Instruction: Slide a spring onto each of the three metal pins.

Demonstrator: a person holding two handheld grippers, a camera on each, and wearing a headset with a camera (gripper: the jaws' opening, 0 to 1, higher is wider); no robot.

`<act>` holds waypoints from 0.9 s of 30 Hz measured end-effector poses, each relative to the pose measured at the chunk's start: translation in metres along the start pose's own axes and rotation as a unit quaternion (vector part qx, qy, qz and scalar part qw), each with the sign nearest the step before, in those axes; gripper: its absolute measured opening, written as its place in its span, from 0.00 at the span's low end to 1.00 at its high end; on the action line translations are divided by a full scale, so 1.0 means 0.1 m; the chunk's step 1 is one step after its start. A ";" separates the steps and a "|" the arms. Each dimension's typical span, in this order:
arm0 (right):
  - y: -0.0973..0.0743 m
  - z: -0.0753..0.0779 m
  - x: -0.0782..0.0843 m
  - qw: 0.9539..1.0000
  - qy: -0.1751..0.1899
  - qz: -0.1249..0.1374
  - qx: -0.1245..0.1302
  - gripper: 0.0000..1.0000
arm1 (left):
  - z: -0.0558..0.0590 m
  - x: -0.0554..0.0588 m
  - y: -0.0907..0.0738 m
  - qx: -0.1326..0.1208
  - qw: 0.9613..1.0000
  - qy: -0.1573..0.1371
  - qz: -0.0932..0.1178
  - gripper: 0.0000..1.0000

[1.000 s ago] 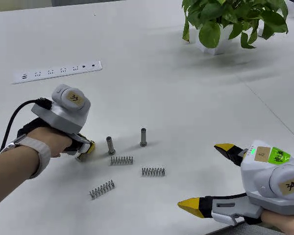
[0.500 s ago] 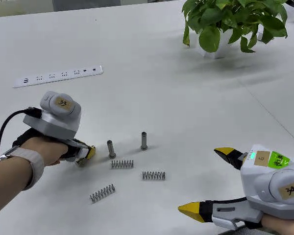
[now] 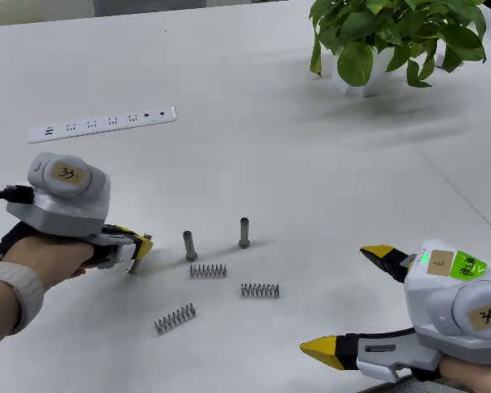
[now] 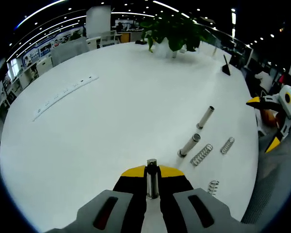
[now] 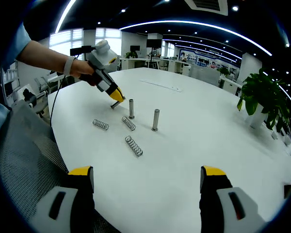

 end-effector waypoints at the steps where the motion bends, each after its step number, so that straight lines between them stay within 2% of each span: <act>1: 0.00 0.00 0.00 1.000 -0.001 0.000 0.000 0.92 | 0.01 0.01 -0.02 0.000 1.000 0.000 0.004 0.07; 8: 0.00 -0.01 0.00 1.000 -0.002 -0.001 -0.002 0.92 | 0.04 0.06 -0.16 -0.004 1.000 -0.002 0.029 0.07; 11: 0.01 -0.01 0.00 1.000 -0.002 -0.001 -0.004 0.92 | 0.03 0.09 -0.19 -0.004 1.000 -0.002 0.030 0.07; 18: 0.01 -0.03 0.00 1.000 -0.004 -0.002 -0.006 0.92 | 0.12 0.14 -0.24 -0.009 0.999 0.019 0.029 0.07; 22: 0.01 -0.02 0.01 1.000 -0.005 -0.002 -0.006 0.92 | 0.10 0.16 -0.25 -0.019 0.999 0.043 0.025 0.07; 27: 0.01 0.00 0.02 1.000 -0.006 -0.003 -0.006 0.92 | 0.10 0.17 -0.26 -0.019 0.998 0.044 0.027 0.07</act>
Point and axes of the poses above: the centre of the closed fingertips' face, and the gripper's own axes: y roughly forward along the fingers, z roughly to its right, x roughly out of its underside, the point moved 10 cm from there along -y, roughly backward along the fingers
